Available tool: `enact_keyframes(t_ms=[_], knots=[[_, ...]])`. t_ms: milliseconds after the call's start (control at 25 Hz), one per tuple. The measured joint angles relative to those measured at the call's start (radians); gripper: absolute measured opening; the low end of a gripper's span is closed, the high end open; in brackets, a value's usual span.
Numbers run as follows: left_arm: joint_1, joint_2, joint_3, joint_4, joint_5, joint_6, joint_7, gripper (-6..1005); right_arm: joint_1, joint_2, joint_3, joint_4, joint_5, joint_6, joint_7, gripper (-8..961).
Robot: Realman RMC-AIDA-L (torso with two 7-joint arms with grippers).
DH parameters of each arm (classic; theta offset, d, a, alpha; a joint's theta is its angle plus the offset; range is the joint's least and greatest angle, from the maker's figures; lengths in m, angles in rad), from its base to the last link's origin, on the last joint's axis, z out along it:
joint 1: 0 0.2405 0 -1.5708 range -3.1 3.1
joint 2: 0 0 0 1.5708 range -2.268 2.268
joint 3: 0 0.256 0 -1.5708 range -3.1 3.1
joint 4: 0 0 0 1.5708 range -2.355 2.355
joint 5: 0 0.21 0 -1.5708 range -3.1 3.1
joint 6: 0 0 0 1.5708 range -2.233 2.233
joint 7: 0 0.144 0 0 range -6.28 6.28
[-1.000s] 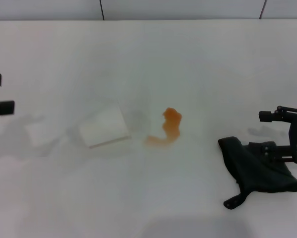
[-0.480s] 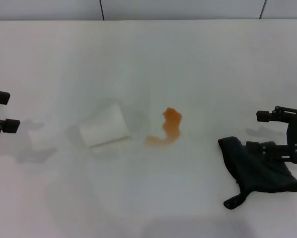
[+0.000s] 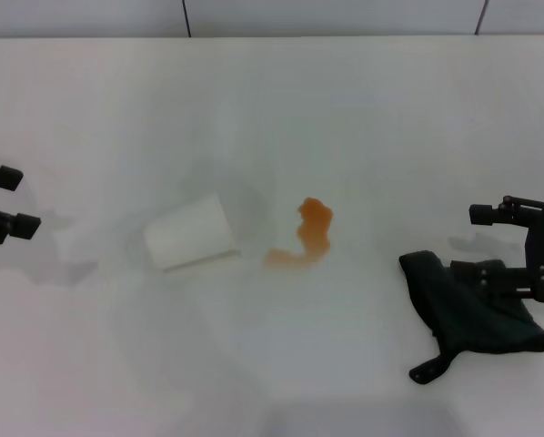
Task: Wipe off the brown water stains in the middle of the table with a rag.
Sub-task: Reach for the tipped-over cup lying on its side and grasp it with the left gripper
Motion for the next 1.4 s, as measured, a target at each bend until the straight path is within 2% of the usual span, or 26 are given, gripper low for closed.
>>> enact_keyframes(t_ms=[240, 560, 760, 960, 1400], knots=[[-0.037, -0.002, 0.01, -0.025, 0.032, -0.037, 0.009, 870, 0.0, 0.0, -0.001, 0.027, 0.0, -0.002, -0.002, 828], [-0.089, -0.016, 0.103, -0.08, 0.044, -0.112, 0.013, 870, 0.0, 0.0, -0.004, 0.041, 0.001, -0.002, -0.007, 827], [-0.109, -0.034, 0.154, -0.096, 0.053, -0.169, 0.019, 871, 0.002, 0.0, -0.013, 0.042, 0.002, -0.003, -0.008, 826], [-0.122, -0.062, 0.201, -0.097, 0.06, -0.215, 0.02, 871, 0.003, 0.0, -0.015, 0.042, 0.002, -0.003, -0.008, 825], [-0.184, -0.108, 0.244, -0.098, 0.062, -0.22, 0.019, 870, -0.002, 0.0, -0.016, 0.045, 0.001, -0.01, -0.009, 824]])
